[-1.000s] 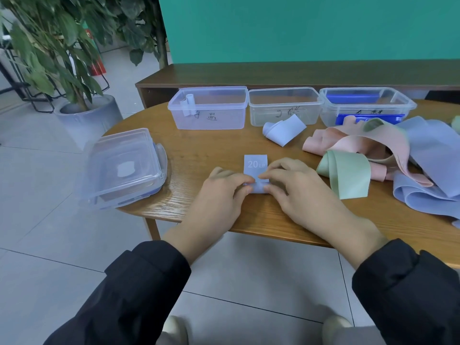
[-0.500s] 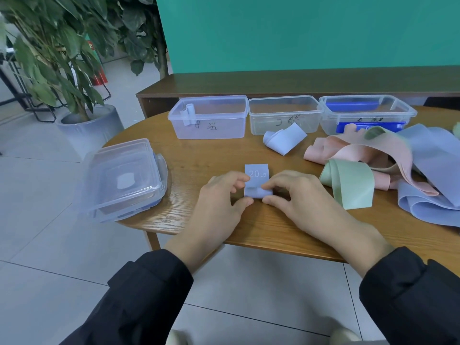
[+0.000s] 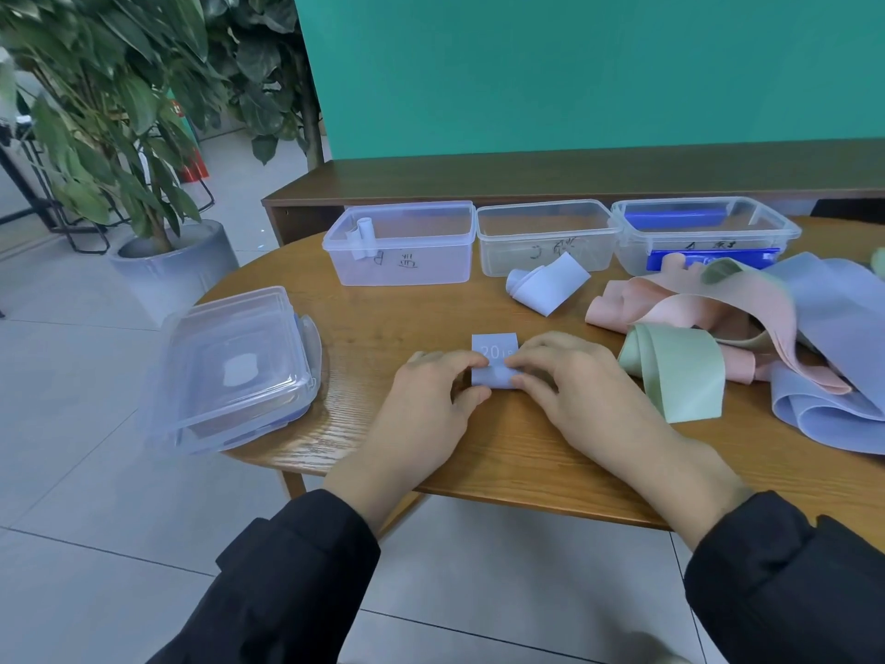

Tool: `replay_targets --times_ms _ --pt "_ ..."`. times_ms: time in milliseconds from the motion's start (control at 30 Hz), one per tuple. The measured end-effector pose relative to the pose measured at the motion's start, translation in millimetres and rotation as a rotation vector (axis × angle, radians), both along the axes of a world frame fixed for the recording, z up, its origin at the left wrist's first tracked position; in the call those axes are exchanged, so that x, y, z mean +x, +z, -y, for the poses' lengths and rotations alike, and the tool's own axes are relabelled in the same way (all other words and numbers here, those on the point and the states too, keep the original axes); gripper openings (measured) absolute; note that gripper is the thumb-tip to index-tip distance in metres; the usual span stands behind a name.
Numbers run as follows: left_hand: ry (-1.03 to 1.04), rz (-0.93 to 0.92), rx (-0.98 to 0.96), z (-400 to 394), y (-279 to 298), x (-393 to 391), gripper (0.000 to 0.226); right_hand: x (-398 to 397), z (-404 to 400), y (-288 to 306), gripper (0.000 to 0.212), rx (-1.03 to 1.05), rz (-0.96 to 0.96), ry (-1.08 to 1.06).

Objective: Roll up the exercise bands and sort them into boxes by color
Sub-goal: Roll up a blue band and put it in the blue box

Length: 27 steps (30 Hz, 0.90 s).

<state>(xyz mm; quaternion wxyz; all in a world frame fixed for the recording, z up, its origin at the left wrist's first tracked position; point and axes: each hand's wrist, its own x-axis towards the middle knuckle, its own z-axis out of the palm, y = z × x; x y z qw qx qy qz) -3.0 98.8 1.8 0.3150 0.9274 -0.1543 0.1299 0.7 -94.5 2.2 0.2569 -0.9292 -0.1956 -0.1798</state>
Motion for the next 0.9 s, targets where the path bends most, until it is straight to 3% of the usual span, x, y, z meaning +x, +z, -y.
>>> replay_targets --times_ms 300,567,900 --pt "-0.012 0.089 -0.053 0.1 -3.0 13.7 0.036 10.8 0.9 0.0 0.029 -0.065 -0.088 0.016" --pt "-0.019 -0.011 -0.08 4.8 0.5 23.2 0.023 19.9 2.1 -0.9 0.035 -0.027 -0.12 -0.001" --pt "-0.04 -0.01 -0.124 1.2 2.9 -14.4 0.019 -3.8 9.3 5.6 0.028 -0.073 -0.14 0.055"
